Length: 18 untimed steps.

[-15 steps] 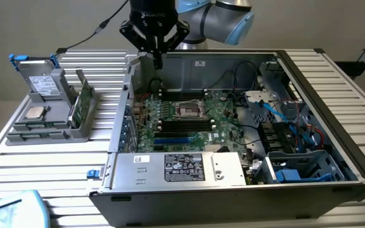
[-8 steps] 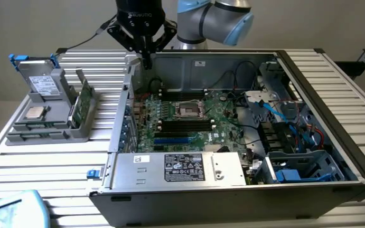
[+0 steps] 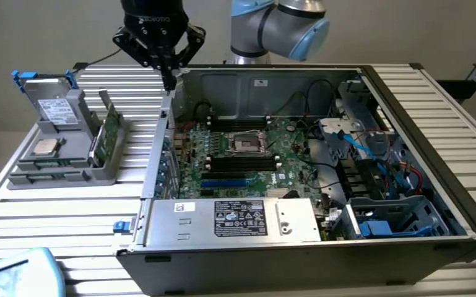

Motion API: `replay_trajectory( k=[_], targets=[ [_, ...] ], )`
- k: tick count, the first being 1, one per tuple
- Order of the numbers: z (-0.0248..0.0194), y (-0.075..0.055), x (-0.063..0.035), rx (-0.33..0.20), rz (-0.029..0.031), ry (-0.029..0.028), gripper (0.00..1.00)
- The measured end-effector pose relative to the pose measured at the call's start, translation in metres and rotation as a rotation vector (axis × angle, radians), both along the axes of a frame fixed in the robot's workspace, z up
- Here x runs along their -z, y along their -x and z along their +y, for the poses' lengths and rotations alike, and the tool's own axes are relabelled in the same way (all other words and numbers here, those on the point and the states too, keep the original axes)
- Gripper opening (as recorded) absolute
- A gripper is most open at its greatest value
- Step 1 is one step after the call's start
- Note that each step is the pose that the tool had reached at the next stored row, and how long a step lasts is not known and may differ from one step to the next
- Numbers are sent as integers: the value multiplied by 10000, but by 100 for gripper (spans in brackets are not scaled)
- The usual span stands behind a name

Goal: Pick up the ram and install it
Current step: 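Reach for the ram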

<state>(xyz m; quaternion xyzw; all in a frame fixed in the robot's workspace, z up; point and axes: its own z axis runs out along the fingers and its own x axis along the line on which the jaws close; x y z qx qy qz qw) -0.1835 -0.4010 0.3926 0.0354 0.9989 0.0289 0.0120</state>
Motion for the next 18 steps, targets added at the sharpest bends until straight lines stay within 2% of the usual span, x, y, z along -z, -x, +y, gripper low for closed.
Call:
replay_trajectory(
  k=[8,18],
  targets=[
    [-1,365,0,0,10,-25,11],
    [-4,820,0,-3,87,-45,11]
  ],
)
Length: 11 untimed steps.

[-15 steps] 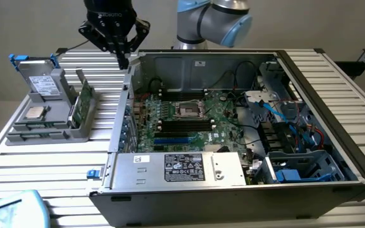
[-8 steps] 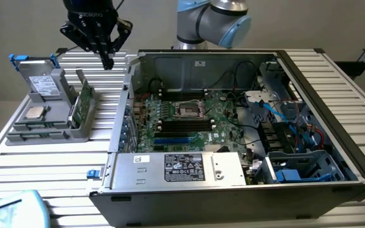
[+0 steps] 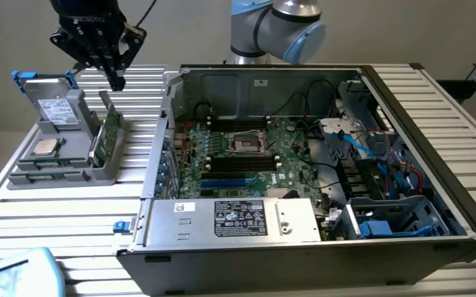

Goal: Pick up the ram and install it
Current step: 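Reach for the ram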

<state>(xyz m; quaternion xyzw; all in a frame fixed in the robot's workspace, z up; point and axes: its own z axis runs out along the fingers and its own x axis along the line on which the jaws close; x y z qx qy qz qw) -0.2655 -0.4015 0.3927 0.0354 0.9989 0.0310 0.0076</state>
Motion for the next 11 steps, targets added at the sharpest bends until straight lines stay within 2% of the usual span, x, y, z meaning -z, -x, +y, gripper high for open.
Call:
replay_trajectory(
  k=[11],
  targets=[
    [-3,500,1,-6,115,-15,11]
  ],
)
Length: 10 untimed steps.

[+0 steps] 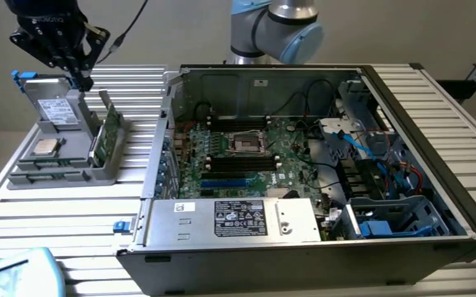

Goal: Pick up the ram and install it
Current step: 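Reach for the ram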

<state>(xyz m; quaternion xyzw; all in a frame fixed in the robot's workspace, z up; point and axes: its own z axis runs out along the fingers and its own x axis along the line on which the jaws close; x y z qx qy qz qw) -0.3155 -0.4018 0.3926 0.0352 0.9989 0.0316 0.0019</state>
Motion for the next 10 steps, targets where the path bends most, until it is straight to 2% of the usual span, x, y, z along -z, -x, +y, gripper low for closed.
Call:
replay_trajectory(
  k=[10],
  targets=[
    [-8,454,0,-7,130,-21,11]
  ],
)
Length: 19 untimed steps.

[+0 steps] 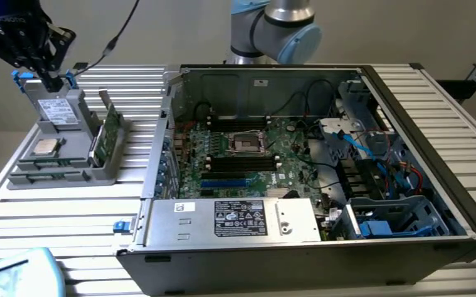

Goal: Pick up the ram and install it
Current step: 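Reach for the ram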

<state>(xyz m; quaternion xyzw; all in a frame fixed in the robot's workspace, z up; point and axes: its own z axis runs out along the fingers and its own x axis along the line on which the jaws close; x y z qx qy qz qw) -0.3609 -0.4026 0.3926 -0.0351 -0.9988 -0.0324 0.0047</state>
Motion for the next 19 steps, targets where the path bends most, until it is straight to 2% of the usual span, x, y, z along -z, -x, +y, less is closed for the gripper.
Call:
replay_trajectory(
  k=[5,8,13,17,19],
  targets=[
    [-6,224,0,-6,60,-8,11],
    [-14,325,0,-28,77,-7,11],
    [-53,424,3,-85,85,-8,11],
    [-119,479,7,-109,88,-9,11],
    [-122,481,7,-110,90,-8,11]
  ],
)
